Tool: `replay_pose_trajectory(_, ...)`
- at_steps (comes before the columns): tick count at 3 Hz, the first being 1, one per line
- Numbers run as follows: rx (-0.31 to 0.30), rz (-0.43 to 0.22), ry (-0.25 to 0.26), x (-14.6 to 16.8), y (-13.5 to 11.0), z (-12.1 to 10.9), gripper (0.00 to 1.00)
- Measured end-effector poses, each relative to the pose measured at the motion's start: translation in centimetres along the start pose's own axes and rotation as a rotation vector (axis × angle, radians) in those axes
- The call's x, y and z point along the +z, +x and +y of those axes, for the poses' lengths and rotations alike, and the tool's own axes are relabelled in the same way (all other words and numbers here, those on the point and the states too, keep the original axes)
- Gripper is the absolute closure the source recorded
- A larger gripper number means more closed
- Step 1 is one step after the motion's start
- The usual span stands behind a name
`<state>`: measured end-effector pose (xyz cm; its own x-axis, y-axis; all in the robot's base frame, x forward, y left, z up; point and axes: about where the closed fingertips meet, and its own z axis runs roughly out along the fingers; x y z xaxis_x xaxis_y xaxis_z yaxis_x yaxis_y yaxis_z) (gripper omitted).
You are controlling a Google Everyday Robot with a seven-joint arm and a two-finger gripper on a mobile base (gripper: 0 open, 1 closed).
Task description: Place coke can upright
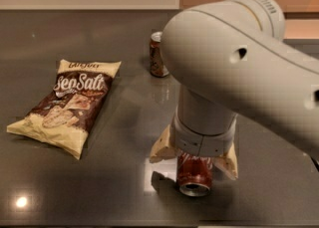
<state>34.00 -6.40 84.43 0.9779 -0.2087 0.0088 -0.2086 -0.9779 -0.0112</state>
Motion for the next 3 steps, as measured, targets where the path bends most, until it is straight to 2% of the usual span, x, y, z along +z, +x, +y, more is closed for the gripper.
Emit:
replay_pose_trajectory(2,0.014,0.003,-0.042,0.7,1.0,0.5,0.61)
replay_pose_trajectory(3,0.073,-0.008,-0.039,-0.5,1.9,-0.3,0.85)
